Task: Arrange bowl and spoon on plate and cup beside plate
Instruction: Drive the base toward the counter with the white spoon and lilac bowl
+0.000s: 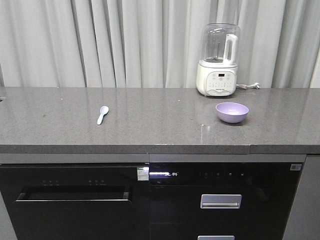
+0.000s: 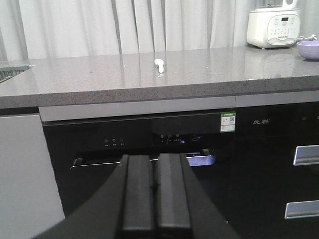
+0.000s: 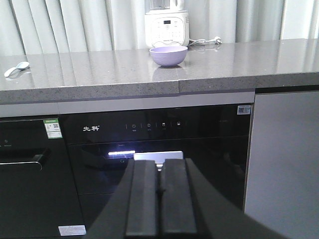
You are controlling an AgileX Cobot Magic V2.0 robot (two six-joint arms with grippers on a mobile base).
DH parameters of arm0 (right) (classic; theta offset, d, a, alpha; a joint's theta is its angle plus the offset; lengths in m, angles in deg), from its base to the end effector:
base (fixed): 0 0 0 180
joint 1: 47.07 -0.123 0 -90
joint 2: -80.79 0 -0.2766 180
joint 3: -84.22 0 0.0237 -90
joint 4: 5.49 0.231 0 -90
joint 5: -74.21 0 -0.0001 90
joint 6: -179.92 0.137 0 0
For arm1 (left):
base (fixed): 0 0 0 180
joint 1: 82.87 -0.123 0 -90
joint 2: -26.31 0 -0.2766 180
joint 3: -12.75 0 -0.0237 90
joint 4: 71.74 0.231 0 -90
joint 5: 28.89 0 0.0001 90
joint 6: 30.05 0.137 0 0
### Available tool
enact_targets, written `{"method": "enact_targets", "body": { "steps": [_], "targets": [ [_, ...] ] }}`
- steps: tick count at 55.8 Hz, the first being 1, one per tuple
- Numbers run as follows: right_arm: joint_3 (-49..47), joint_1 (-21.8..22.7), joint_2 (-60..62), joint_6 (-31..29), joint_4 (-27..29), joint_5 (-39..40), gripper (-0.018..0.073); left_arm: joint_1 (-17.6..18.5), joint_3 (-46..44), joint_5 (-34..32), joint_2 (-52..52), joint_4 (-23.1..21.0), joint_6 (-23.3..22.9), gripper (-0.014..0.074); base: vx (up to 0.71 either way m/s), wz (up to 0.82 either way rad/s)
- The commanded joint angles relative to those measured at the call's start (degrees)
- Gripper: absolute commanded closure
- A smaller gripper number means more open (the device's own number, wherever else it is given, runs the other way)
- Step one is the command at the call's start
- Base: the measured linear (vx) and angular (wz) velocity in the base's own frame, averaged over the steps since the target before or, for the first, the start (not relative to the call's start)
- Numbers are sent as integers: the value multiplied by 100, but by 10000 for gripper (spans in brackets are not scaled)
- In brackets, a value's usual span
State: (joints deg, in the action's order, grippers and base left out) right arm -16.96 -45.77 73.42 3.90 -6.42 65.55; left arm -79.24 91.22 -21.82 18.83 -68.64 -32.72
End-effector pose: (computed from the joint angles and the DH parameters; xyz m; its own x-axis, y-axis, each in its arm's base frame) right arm 0.0911 -0.0024 0.1858 -0.0830 0.0553 -0.9950 0.0296 0.9982 0.0530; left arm 0.0912 -0.0049 0.1917 -0.0520 0.0104 -0.9986 0.0570 0.9983 0.0074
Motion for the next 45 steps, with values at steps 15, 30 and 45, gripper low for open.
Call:
{"method": "enact_targets", "body": {
  "steps": [15, 30, 45],
  "targets": [
    [13, 25, 24, -26, -23, 477, 568, 8, -146, -444, 93, -11, -49, 594, 0, 0],
    [13, 25, 24, -26, -23, 477, 568, 8, -146, -444, 93, -11, -49, 594, 0, 0],
    [13, 25, 24, -26, -23, 477, 568, 8, -146, -444, 93, -11, -49, 594, 0, -1]
  ]
}}
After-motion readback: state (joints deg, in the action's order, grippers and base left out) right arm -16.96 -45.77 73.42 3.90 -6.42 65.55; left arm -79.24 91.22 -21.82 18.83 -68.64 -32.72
